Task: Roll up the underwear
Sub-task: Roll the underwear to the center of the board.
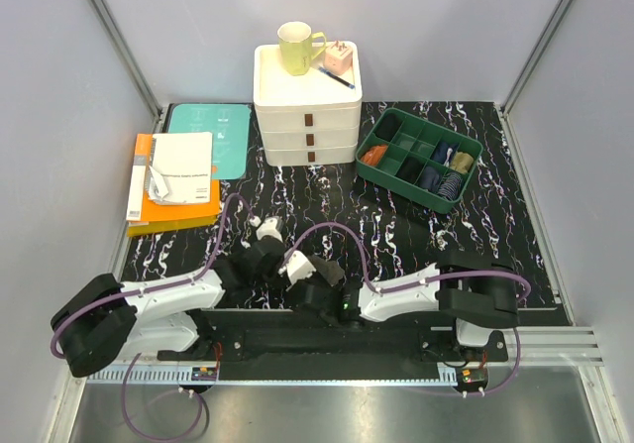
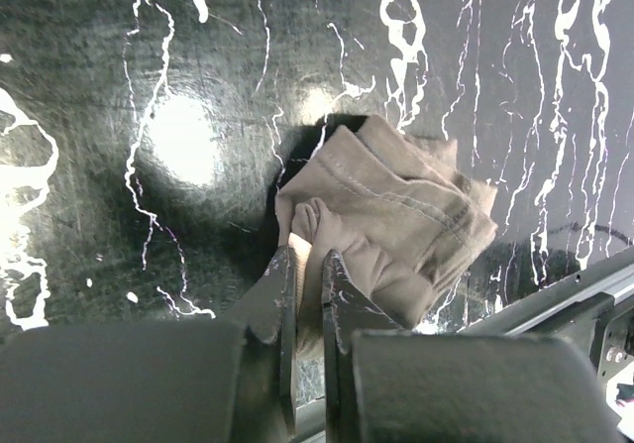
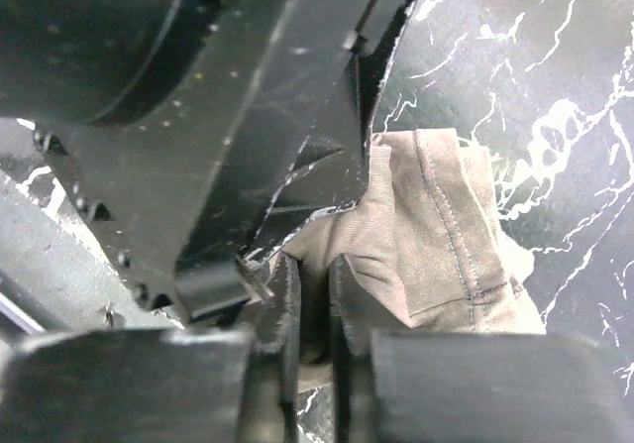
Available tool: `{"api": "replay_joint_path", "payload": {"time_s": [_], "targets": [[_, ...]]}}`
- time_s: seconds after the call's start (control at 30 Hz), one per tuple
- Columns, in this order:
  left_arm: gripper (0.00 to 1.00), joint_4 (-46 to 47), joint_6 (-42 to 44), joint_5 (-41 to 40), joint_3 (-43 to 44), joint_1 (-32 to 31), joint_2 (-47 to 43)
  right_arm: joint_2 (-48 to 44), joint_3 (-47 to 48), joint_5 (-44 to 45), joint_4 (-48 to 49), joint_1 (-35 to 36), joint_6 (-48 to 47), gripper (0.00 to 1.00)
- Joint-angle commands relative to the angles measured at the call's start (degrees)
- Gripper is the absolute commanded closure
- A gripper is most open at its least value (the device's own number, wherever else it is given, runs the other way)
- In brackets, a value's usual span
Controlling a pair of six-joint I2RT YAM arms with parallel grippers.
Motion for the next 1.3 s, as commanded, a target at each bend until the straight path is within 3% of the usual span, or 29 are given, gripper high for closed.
{"api": "replay_joint_path", "payload": {"time_s": [0.0,0.07,0.1,0.33,0.53,0.77,0.97,1.27], "targets": [[1.00,4.4,1.2,6.7,0.5,0.6,-0.6,6.0,-0.2,-8.9,-5.6,0.3,-1.0,1.00],[0.93,4.2,1.3,7.4,0.7,1.9,-1.0,5.3,-0.5,-10.6,-5.6,0.3,-0.9,1.00],[0.81,3.9,1.5,7.6,0.6,2.6,-1.2,4.8,-0.7,-11.9,-5.6,0.2,-0.9,1.00],[0.48,-1.6,4.1,7.3,0.4,8.9,-6.7,-2.9,-3.3,-18.9,-5.6,-1.9,2.3,1.00],[0.37,-4.5,5.4,6.8,-0.8,11.9,-9.1,-8.7,-6.9,-31.1,-2.6,-9.6,5.5,1.00],[0.35,-3.1,7.5,7.6,-2.0,12.4,-12.3,-12.4,-10.4,-48.3,1.2,-21.4,11.0,1.00],[0.35,3.7,8.2,12.2,-4.2,12.3,-12.6,-10.8,-13.3,-59.6,7.7,-30.5,18.2,1.00],[0.37,17.1,5.9,15.5,-8.5,11.2,-9.4,-4.5,-16.8,-69.6,19.4,-36.9,26.4,1.00]]}}
